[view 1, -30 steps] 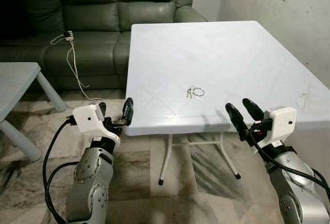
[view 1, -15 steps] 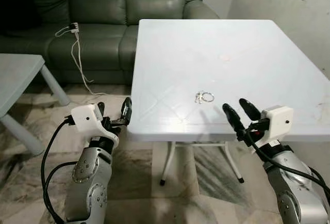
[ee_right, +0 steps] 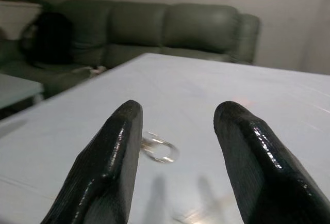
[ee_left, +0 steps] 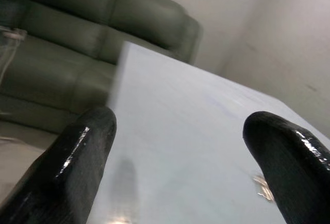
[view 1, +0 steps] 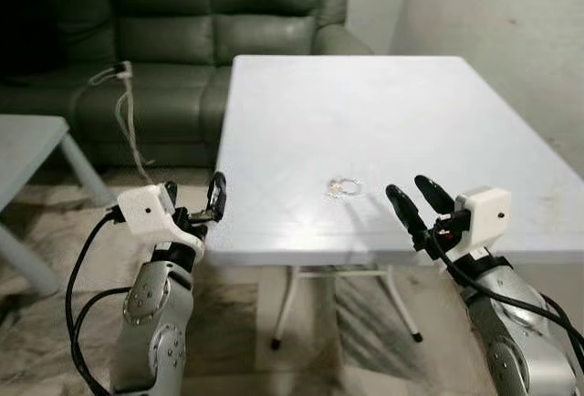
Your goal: Hang keys on a hook
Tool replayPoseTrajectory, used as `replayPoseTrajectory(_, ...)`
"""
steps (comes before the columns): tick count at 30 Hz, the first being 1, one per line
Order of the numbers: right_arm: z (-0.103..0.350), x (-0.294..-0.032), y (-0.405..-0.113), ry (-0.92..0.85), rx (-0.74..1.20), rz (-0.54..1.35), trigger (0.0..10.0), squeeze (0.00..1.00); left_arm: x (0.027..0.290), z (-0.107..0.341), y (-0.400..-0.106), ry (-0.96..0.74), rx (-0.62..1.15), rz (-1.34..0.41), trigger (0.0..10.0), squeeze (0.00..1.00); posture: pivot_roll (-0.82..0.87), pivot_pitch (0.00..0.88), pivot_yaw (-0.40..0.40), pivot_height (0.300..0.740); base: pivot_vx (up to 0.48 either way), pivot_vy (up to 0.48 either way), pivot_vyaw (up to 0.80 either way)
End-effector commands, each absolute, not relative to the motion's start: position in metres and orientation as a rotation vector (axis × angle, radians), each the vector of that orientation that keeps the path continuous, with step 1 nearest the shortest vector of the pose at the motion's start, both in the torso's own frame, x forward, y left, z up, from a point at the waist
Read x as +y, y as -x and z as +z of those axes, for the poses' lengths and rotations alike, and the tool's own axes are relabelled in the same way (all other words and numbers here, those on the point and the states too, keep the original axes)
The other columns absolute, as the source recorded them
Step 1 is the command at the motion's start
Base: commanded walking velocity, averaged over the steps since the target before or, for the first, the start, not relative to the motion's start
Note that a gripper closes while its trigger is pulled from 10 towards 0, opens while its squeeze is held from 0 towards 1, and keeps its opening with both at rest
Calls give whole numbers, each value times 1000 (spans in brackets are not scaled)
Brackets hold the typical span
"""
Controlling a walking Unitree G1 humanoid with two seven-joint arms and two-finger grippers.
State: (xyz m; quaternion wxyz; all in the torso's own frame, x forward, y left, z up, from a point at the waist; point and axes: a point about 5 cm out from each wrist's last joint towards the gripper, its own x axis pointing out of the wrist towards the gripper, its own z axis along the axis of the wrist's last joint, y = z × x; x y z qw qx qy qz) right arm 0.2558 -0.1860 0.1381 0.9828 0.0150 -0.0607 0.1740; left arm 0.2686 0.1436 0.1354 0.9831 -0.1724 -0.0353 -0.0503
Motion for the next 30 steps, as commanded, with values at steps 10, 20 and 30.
replayPoseTrajectory(10,144,-182,-258,-29,-139,371,10000,0,148,138,-268,354,-81,-83,10000,0,-2,10,-57,740,263,0,0)
replayPoseTrajectory(20,144,-180,-257,7,-134,391,10000,0,147,137,-267,359,-77,-81,10000,0,0,14,-62,740,261,0,0)
replayPoseTrajectory(30,144,-179,-258,11,-132,393,10000,0,147,137,-267,360,-77,-78,10000,0,1,18,-63,740,262,0,750)
